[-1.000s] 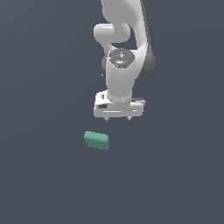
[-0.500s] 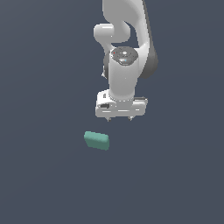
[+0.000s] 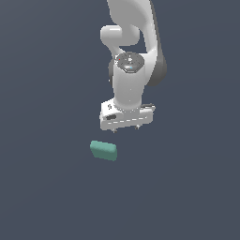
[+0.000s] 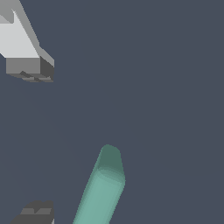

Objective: Pick up the object and move it to a goal position.

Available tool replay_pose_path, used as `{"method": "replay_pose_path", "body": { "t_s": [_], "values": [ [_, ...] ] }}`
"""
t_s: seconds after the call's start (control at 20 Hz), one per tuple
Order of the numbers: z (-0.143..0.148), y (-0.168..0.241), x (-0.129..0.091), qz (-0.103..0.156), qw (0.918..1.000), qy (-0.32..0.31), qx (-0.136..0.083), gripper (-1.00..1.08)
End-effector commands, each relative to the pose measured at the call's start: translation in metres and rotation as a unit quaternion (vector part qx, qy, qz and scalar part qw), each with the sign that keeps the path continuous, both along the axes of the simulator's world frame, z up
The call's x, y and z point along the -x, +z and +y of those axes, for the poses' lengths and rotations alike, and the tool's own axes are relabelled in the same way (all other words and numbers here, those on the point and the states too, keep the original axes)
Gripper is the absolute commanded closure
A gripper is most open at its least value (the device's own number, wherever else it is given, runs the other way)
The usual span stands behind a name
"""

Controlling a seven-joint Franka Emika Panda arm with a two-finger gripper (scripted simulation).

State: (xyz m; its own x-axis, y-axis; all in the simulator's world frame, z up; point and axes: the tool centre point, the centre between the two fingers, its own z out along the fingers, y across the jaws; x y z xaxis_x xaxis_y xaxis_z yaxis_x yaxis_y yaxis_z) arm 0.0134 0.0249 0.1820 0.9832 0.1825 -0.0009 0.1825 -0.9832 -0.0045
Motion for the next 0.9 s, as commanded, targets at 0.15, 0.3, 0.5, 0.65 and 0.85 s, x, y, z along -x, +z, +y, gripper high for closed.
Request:
{"method": "replay_pose_path", "body": {
  "t_s": [0.15,0.3,0.5,0.65,0.85],
  "values": [
    [-0.009,-0.004,-0.005,0.000,0.9982,0.060,0.001,-0.92],
    [-0.015,-0.006,-0.009,0.000,0.9954,0.096,0.002,-0.92],
    [-0.022,-0.009,-0.013,0.000,0.9896,0.144,0.002,-0.92],
    [-0.028,-0.011,-0.016,0.000,0.9837,0.180,0.002,-0.92],
    [-0.036,-0.014,-0.020,0.001,0.9739,0.227,0.003,-0.92]
  ]
}}
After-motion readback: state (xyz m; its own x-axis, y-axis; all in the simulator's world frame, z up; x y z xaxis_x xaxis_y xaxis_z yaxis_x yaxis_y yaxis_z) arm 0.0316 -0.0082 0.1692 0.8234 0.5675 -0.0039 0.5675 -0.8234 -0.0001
